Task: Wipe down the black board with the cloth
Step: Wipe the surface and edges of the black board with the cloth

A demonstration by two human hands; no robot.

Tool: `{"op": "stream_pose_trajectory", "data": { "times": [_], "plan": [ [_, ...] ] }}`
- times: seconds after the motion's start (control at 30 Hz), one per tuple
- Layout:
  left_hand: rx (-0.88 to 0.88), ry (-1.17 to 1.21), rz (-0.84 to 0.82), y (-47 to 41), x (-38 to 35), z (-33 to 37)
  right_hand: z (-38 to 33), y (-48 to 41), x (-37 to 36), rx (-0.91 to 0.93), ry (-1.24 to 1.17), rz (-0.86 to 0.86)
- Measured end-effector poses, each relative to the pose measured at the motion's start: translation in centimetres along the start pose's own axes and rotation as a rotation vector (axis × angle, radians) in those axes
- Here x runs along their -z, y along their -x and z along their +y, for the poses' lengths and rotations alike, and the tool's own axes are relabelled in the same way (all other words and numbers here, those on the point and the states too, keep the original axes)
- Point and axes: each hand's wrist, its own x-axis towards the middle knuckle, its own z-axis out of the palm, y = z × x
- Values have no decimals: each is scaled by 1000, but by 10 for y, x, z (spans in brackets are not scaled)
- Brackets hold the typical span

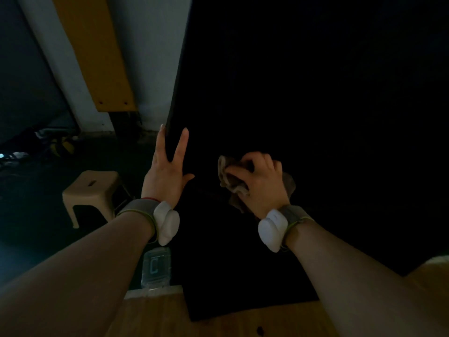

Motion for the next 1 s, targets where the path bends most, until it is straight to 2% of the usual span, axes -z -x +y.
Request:
{"op": "stream_pose_trajectory", "data": {
  "times": [0.13, 0.2, 0.4, 0.63, 0.8, 1.0],
  "plan": [
    [15, 3, 7, 0, 1, 2, -8, -28, 31, -99, -79, 363],
    [32, -11, 8, 0, 2, 2, -10, -44, 40, -132, -56, 454],
    [38, -22, 25, 2, -2, 3, -20, -45, 16, -162, -24, 318],
    [-13, 4, 74, 3, -3, 0, -30, -28, -7, -182, -33, 249],
    [-88, 52, 67, 13, -5, -12, -32, -8, -33, -193, -25, 261],
    [12, 66, -2, 29, -21, -27, -31, 21, -59, -135, 0, 97]
  ]
}}
